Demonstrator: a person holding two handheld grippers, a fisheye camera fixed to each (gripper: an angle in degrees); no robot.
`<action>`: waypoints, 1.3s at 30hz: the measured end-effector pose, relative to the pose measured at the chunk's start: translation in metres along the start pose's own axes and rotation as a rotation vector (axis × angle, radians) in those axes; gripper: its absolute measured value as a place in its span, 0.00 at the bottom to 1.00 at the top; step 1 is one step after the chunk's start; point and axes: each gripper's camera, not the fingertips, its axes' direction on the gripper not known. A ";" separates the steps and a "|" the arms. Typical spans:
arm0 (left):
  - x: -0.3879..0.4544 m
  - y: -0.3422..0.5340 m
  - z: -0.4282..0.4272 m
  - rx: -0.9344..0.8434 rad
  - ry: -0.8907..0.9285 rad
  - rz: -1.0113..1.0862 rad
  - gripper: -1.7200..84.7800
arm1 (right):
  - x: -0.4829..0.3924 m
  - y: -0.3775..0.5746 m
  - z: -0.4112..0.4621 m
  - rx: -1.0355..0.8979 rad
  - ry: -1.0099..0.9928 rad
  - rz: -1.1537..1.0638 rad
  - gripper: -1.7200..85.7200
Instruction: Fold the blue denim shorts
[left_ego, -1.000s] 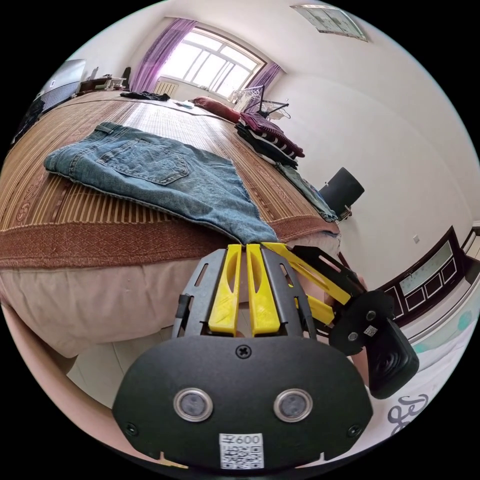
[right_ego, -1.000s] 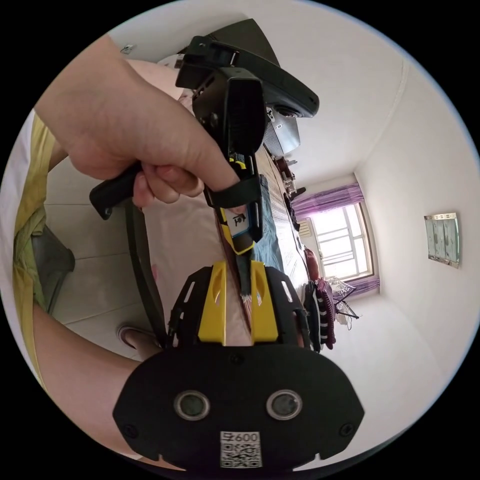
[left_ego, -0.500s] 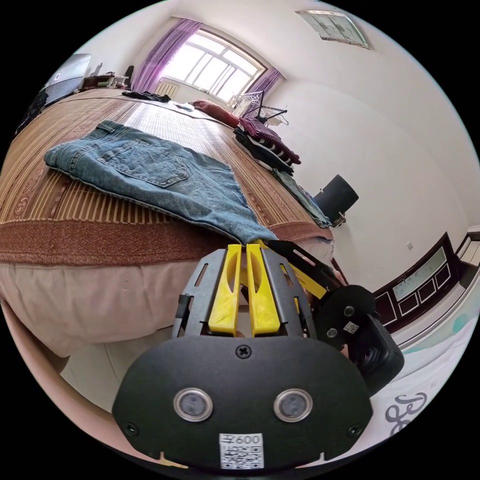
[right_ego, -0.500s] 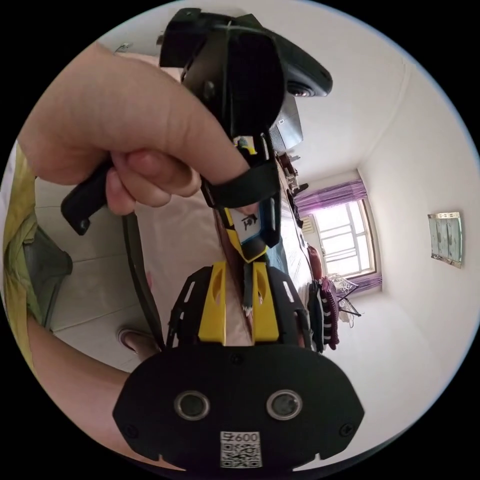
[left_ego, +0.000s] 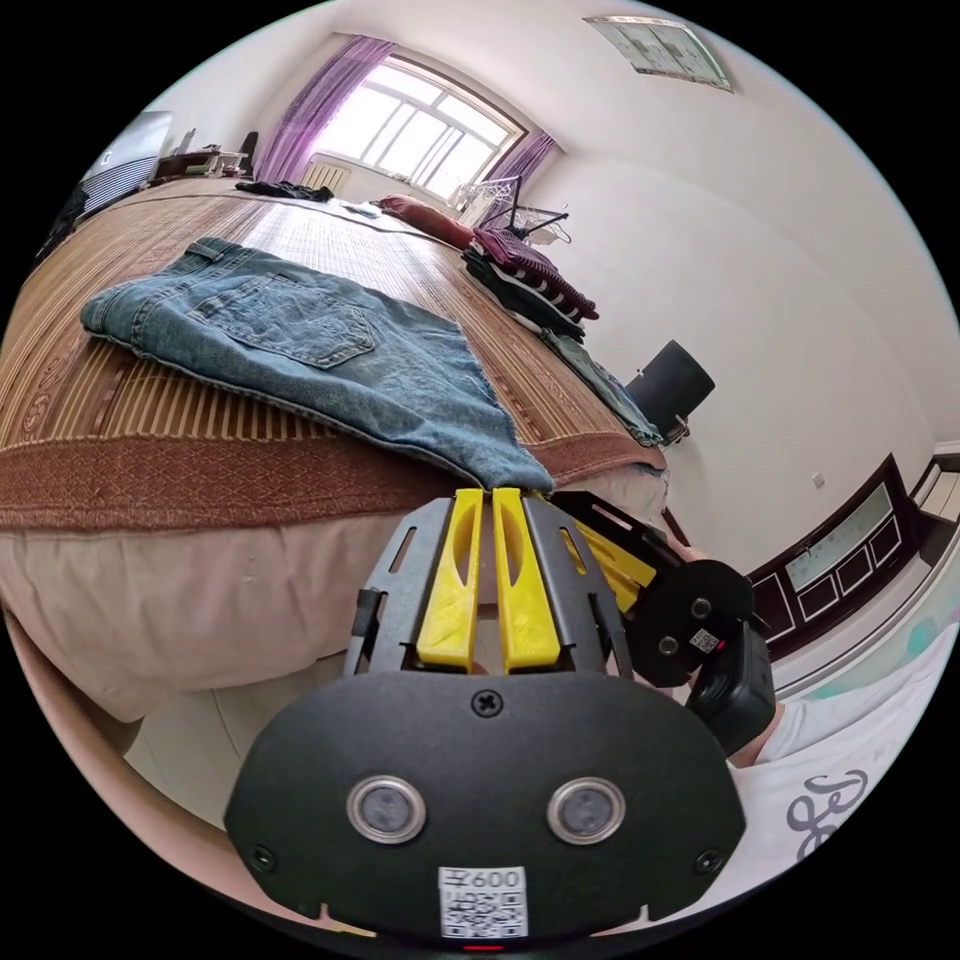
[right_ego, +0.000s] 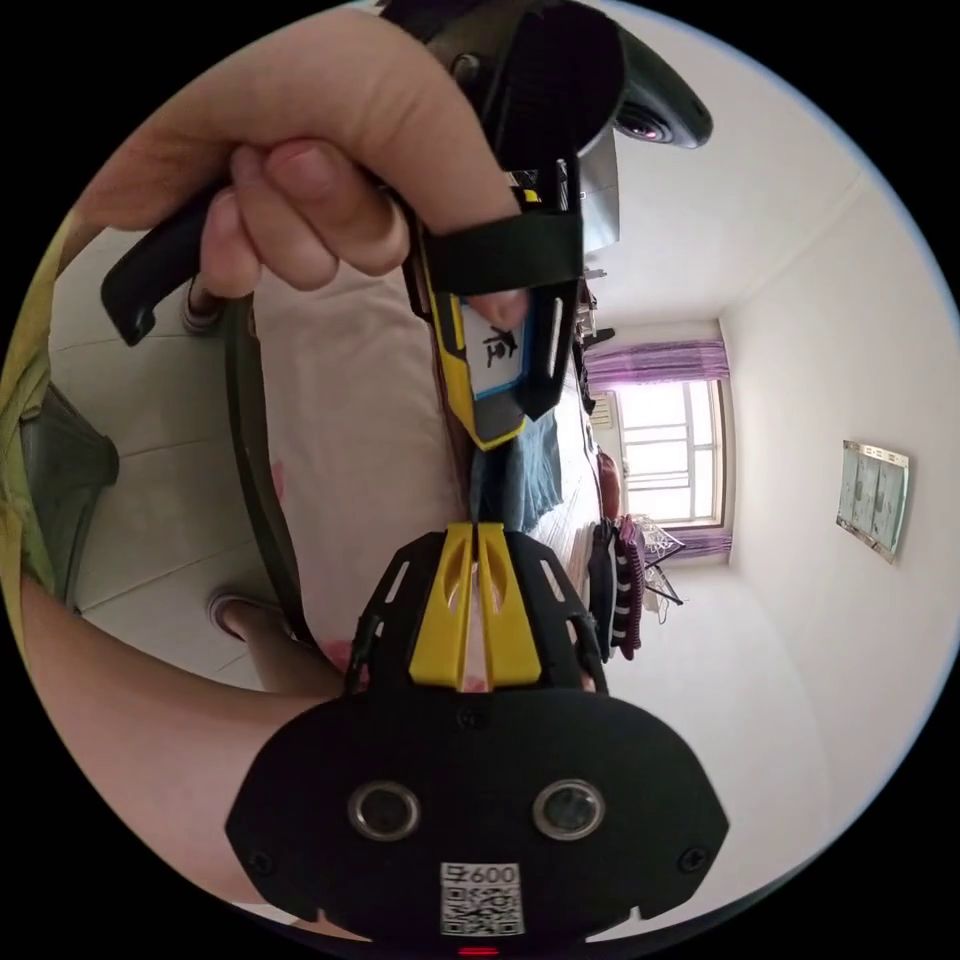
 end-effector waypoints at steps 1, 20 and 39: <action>0.001 0.003 0.004 -0.003 0.008 0.000 0.04 | 0.005 0.003 0.001 -0.008 -0.003 0.006 0.01; 0.117 0.147 0.091 0.141 -0.601 0.661 0.03 | 0.255 0.116 0.022 0.095 -0.315 0.821 0.01; -0.034 -0.001 0.231 -0.360 -0.984 0.587 0.03 | 0.356 -0.081 0.349 -0.127 -0.696 0.359 0.01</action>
